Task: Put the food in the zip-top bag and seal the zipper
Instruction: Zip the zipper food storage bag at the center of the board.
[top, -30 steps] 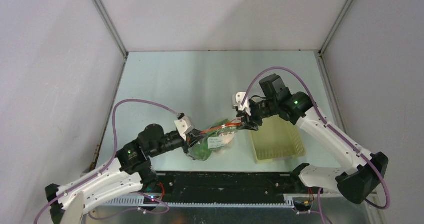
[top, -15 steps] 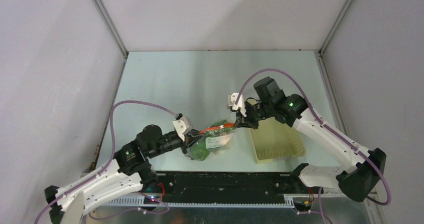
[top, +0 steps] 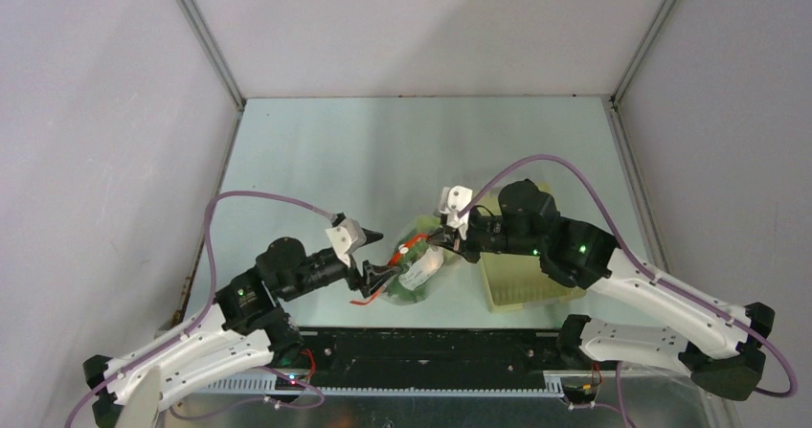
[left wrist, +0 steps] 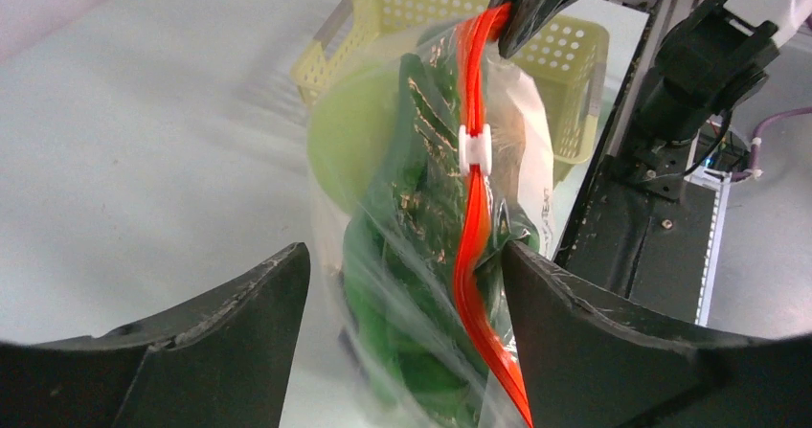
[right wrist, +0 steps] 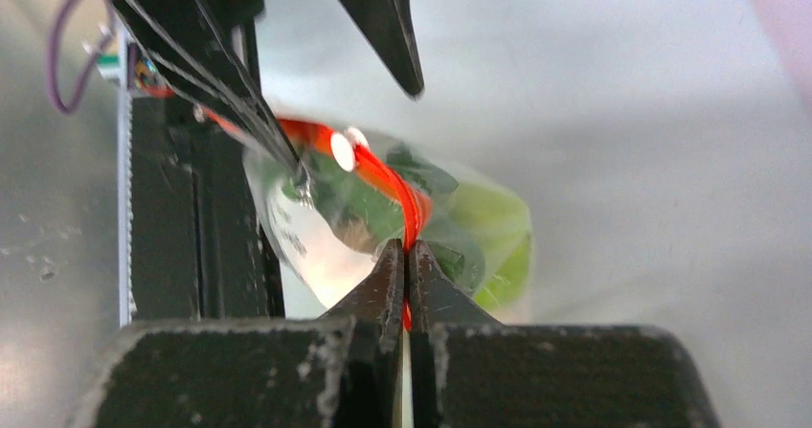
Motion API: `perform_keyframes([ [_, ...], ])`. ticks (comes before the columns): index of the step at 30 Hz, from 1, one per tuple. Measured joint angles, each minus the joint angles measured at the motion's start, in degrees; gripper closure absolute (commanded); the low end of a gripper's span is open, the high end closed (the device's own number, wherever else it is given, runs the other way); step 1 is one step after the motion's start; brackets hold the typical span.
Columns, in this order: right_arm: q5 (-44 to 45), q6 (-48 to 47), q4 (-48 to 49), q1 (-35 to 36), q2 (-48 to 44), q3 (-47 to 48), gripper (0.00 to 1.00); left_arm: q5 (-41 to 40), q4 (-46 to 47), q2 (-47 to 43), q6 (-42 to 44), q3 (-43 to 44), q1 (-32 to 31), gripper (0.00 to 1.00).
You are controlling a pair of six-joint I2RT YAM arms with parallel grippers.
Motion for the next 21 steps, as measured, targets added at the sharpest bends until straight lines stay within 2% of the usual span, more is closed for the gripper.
perform_keyframes([
  [5, -0.8, 1.9, 2.5, 0.2, -0.2, 0.0, 1.00, 0.9, 2.7, 2.7, 0.0, 0.9, 0.0, 0.23],
  [12, 3.2, 7.1, 2.6, 0.2, 0.0, -0.1, 1.00, 3.1, 4.5, 7.3, -0.5, 1.8, 0.0, 0.36],
  [21, 11.9, 12.9, 1.8, 0.5, 0.1, -0.3, 1.00, 3.6, 5.3, 7.7, -0.9, 2.1, 0.0, 0.30],
])
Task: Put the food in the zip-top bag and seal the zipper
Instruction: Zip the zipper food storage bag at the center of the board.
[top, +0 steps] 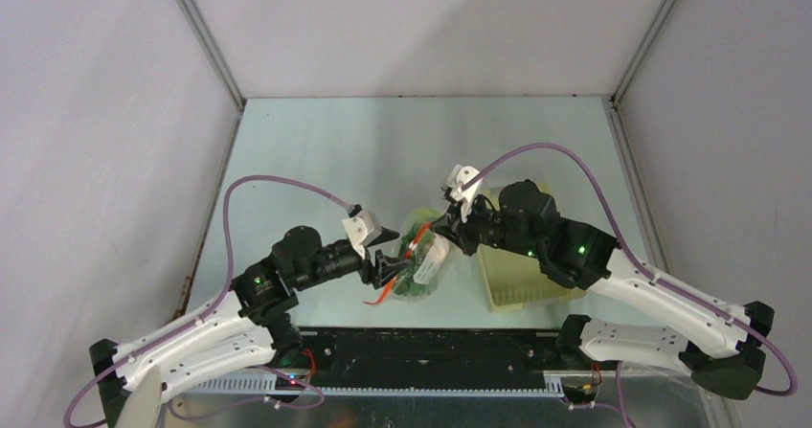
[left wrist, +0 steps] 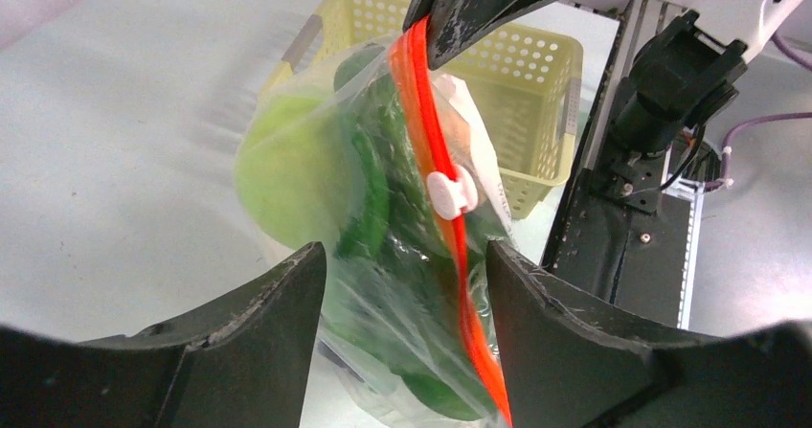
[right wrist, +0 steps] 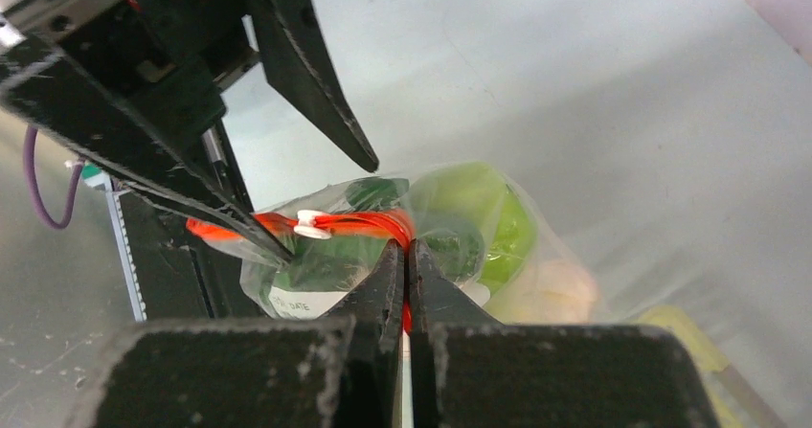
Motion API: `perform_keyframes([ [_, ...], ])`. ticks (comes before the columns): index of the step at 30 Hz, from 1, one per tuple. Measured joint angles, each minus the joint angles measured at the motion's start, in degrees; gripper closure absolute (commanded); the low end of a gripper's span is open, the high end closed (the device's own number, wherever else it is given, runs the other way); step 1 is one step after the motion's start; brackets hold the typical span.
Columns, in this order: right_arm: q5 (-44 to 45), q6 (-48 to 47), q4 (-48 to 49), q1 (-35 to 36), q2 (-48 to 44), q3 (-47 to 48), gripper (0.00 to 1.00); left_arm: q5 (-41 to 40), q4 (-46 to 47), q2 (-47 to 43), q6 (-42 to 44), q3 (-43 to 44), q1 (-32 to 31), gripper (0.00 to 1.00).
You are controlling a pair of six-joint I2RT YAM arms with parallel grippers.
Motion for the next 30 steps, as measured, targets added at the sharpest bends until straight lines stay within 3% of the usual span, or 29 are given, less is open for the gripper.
perform_keyframes([
  [8, 3.1, 4.9, -1.0, 0.2, 0.0, 0.0, 1.00, -0.3, 0.0, -2.6, -0.7, 0.0, 0.0, 0.29],
  [16, 3.3, 8.1, -1.0, 0.5, -0.3, 0.0, 1.00, -0.4, -1.4, 3.1, -0.5, 2.7, 0.0, 0.42],
  [22, 5.5, 10.6, -2.4, 0.5, -0.4, 0.0, 1.00, -0.3, -1.3, 4.5, -0.5, 2.7, 0.0, 0.59],
  [24, 6.3, 11.1, -2.8, 0.5, -0.6, 0.0, 1.00, -0.3, -1.3, 4.4, -0.7, 2.7, 0.0, 0.69],
  [27, 7.3, 11.7, -3.2, 0.5, -0.9, 0.0, 1.00, -0.3, -1.3, 3.9, -0.7, 2.7, 0.0, 0.93],
  [30, 7.4, 12.2, -3.4, 0.5, -1.1, 0.0, 1.00, -0.3, -1.4, 3.3, -0.7, 2.7, 0.0, 0.99],
])
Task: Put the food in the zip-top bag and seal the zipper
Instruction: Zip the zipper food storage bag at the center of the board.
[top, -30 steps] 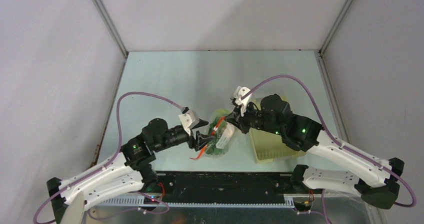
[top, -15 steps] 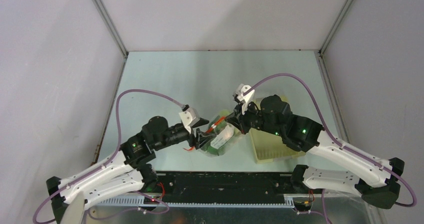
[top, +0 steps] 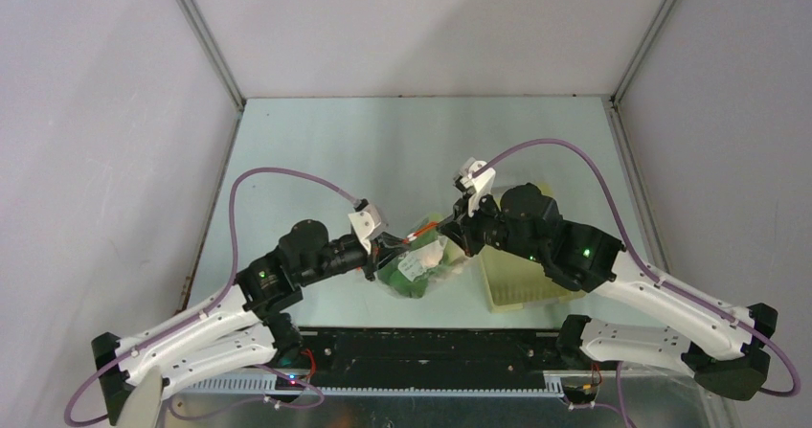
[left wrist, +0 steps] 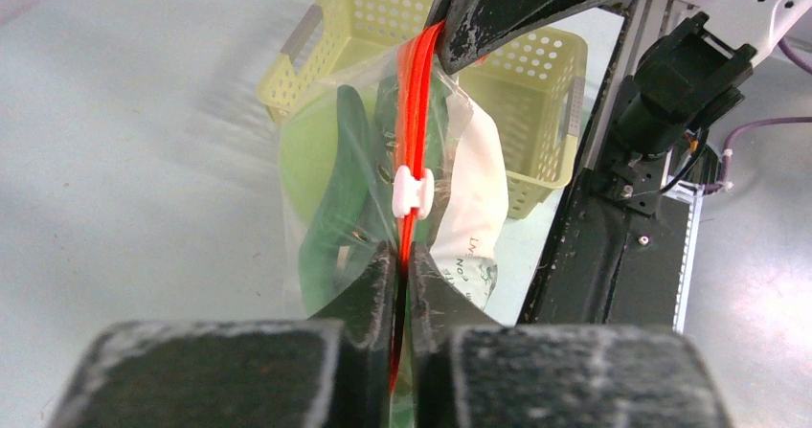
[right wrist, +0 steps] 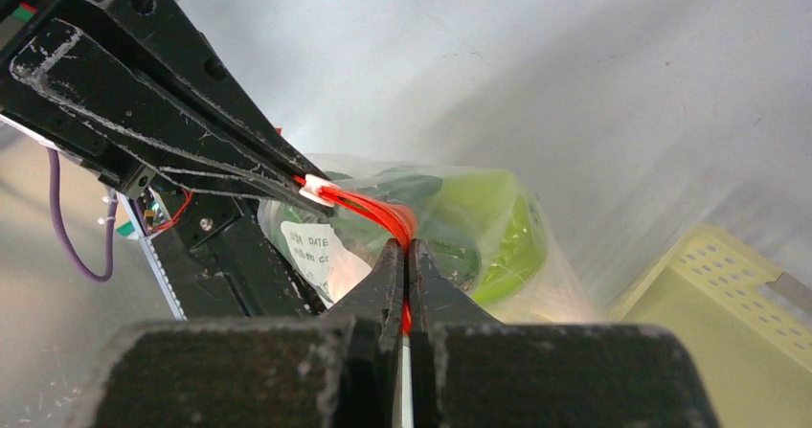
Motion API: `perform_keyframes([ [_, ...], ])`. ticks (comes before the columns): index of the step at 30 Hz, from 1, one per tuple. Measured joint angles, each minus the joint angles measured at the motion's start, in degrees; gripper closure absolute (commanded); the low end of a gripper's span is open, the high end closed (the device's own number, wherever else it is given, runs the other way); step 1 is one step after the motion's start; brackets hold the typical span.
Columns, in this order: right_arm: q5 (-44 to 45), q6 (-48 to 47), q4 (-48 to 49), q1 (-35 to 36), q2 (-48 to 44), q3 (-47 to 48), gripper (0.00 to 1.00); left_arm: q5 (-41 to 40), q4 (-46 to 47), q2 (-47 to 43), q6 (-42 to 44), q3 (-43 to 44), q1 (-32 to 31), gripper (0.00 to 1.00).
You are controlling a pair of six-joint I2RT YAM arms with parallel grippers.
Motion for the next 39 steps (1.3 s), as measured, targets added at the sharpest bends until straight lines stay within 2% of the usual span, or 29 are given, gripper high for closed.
perform_keyframes([
  [2, -0.1, 0.0, -0.2, 0.0, 0.0, 0.0, 1.00, 0.1, 0.0, -0.3, 0.1, 0.0, 0.0, 1.00],
  [4, -0.3, -0.1, -0.5, -0.2, 0.0, 0.0, 0.94, 0.3, -0.2, -0.5, 0.1, 0.0, 0.0, 1.00],
  [6, -1.0, -0.7, -0.8, -0.5, 0.0, 0.0, 0.79, 0.6, -0.3, -0.6, 0.2, -0.1, 0.0, 1.00],
  [7, -1.7, -1.3, -1.0, -0.8, -0.1, 0.0, 0.66, 0.7, -0.4, -0.7, 0.3, -0.1, 0.0, 1.00],
  [8, -2.5, -2.5, -1.0, -1.3, -0.3, 0.0, 0.60, 0.8, -0.7, -0.8, 0.5, -0.1, 0.0, 1.00],
  [9, -3.6, -3.5, -1.0, -1.8, -0.5, 0.0, 0.50, 1.1, -1.1, -0.9, 0.7, -0.1, 0.0, 1.00],
  [11, -6.0, -7.2, -1.1, -2.8, -1.4, 0.2, 0.38, 1.7, -1.4, -0.9, 1.0, -0.1, 0.0, 1.00],
  [15, -11.6, -15.7, -1.2, -3.6, -3.2, 0.7, 0.26, 3.3, -1.9, -0.7, 1.7, 0.0, 0.0, 1.00],
  [20, -21.8, -26.8, -1.0, -3.9, -2.6, 1.0, 0.26, 4.9, -2.6, 0.7, 2.9, 0.9, 0.0, 1.00],
  [26, -32.0, -36.1, -2.4, -4.0, 4.5, 4.0, 0.28, 6.1, -3.3, 1.5, 3.7, 1.7, 0.0, 1.00],
  [32, -35.4, -41.3, -6.8, -4.0, 10.7, 7.6, 0.32, 6.5, -3.4, 1.5, 4.1, 1.7, 0.0, 1.00],
  [39, -36.8, -45.5, -11.1, -4.0, 13.6, 10.0, 0.36, 6.5, -3.5, 1.6, 4.1, 1.7, 0.0, 1.00],
])
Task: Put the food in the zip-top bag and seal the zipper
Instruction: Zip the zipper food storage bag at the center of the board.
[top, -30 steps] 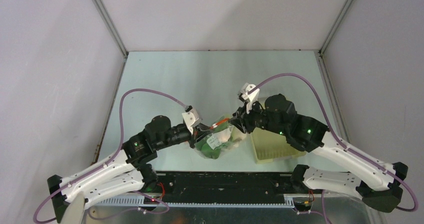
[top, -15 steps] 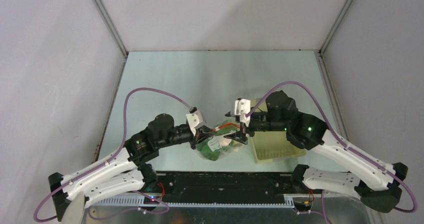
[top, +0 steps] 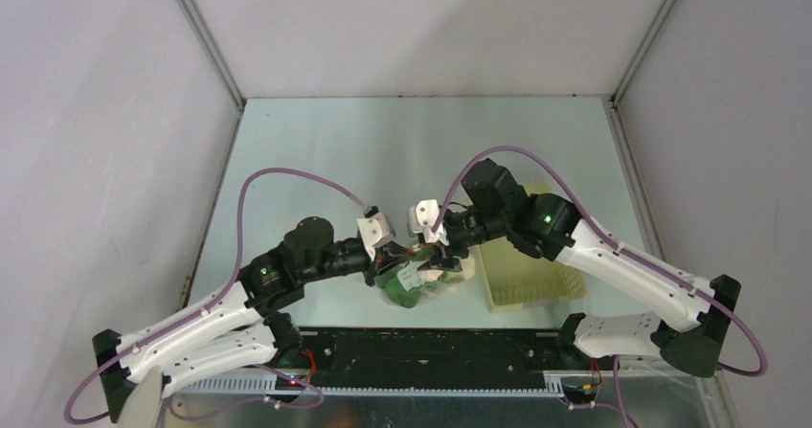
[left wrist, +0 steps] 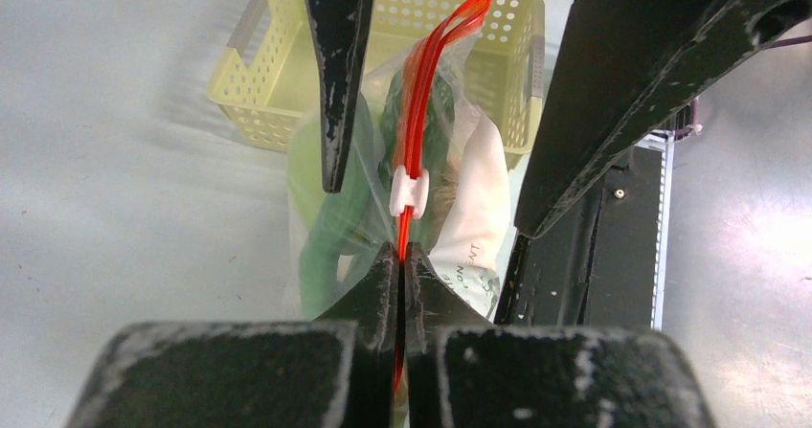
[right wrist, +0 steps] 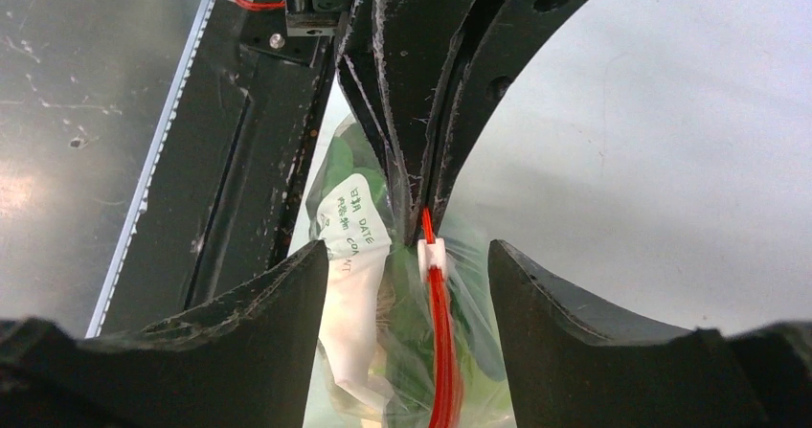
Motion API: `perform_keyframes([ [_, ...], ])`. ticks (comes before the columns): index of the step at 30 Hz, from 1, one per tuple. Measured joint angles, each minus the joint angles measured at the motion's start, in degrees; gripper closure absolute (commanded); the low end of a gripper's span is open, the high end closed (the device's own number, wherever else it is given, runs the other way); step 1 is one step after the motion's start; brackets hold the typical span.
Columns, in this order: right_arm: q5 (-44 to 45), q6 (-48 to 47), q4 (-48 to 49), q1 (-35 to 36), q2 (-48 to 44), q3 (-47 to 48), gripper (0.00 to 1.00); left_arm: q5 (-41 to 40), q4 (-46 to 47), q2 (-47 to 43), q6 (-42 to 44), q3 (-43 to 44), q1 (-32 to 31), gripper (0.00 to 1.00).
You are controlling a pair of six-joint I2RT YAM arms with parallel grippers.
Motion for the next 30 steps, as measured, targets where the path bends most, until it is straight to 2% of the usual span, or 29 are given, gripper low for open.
perform_keyframes([
  [4, 0.0, -1.4, -2.0, 0.0, 2.0, 2.0, 0.40, 0.0, 0.0, 0.0, 0.0, 0.0, 0.0, 1.00],
  [9, 0.0, -2.4, -3.3, 0.0, 3.5, 3.2, 0.51, 0.0, 0.0, 0.0, 0.0, 0.0, 0.0, 1.00],
  [11, 0.0, -2.6, -4.0, 0.0, 4.0, 3.6, 0.64, -0.1, 0.0, 0.1, 0.0, 0.0, 0.0, 1.00],
  [12, 0.0, -2.7, -4.4, 0.0, 4.2, 3.9, 0.76, -0.1, 0.0, 0.1, 0.0, 0.0, 0.0, 1.00],
  [14, 0.0, -3.3, -5.2, 0.1, 4.3, 4.3, 0.86, -0.3, 0.0, 0.1, 0.0, 0.0, 0.0, 1.00],
  [16, 0.1, -3.6, -5.6, 0.0, 4.5, 4.9, 0.90, -0.3, 0.0, 0.1, 0.0, 0.0, -0.1, 1.00],
  [20, 0.3, -3.9, -6.0, 0.0, 4.5, 5.0, 0.93, -1.0, 0.0, 0.1, 0.0, 0.0, -0.2, 1.00],
  [30, 0.4, -4.3, -6.9, -4.3, 3.9, 5.5, 0.92, -8.6, 1.4, -5.0, -2.4, -3.5, -0.6, 1.00],
])
